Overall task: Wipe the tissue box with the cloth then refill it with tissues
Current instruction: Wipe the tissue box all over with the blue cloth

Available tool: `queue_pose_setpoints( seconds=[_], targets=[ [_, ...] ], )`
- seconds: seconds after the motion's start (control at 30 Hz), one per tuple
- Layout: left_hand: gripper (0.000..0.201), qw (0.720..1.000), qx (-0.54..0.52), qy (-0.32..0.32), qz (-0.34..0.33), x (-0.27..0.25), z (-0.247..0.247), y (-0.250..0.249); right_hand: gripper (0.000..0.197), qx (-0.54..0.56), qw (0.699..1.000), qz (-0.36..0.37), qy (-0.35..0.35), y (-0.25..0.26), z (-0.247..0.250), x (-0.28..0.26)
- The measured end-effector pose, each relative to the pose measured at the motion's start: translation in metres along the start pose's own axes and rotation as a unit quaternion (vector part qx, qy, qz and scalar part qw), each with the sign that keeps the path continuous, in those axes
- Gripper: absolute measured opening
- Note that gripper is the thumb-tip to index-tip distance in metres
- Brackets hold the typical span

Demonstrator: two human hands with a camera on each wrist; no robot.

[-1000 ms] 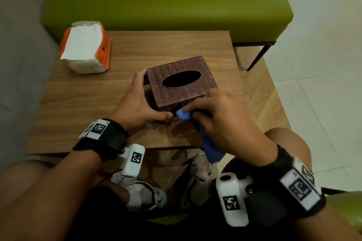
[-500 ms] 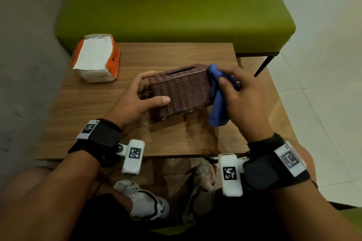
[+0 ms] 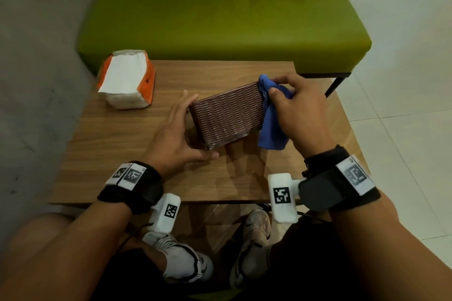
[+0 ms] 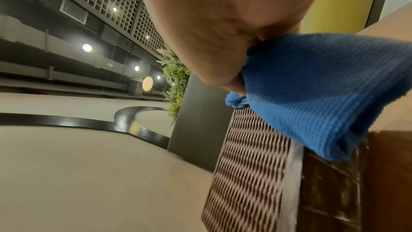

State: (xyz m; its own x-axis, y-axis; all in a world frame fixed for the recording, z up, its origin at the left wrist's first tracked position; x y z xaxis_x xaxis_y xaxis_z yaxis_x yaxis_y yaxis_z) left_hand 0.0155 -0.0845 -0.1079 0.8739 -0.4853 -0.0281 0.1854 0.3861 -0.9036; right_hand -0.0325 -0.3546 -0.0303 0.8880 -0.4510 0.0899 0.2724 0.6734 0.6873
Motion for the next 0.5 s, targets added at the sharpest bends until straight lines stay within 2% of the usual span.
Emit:
queue_pose_setpoints(
  seconds=[0.07,0.17,0.33,0.43,0.5],
  targets=[
    [0.125,0.998,0.020,-0.035,-0.051,0.000,0.000,-0.007,0.019,0.001,1.000,0.017,-0.002,0.001,0.000,-0.003],
    [0.107,0.997,0.003,-0.064,-0.044,0.000,0.001,-0.009,0.022,0.010,0.998,0.055,0.000,-0.001,0.002,-0.006],
    [0.101,0.997,0.000,-0.074,-0.018,0.002,0.005,-0.005,0.028,0.016,0.991,0.062,-0.120,-0.026,0.019,-0.023],
    [0.100,0.997,0.011,-0.074,-0.018,0.003,0.004,-0.006,0.028,-0.015,0.991,0.071,-0.109,-0.026,-0.006,-0.054],
    [0.097,0.997,0.020,-0.073,-0.021,0.004,0.004,-0.009,0.026,-0.017,0.988,0.083,-0.127,-0.013,-0.023,-0.074]
  ],
)
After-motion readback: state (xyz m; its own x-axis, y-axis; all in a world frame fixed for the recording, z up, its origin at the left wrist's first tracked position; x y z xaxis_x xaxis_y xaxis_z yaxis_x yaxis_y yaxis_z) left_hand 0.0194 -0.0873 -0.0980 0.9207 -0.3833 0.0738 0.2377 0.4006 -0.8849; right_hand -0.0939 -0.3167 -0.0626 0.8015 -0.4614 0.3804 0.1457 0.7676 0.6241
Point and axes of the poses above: each hand's wrist, its own x-axis towards the middle knuckle, its own z-axis out of the back of the hand, y = z × x, the point moved 4 cm from there along x, towards the middle knuckle, and after that the axes turned 12 degrees about -x, right-handed, at the moved point
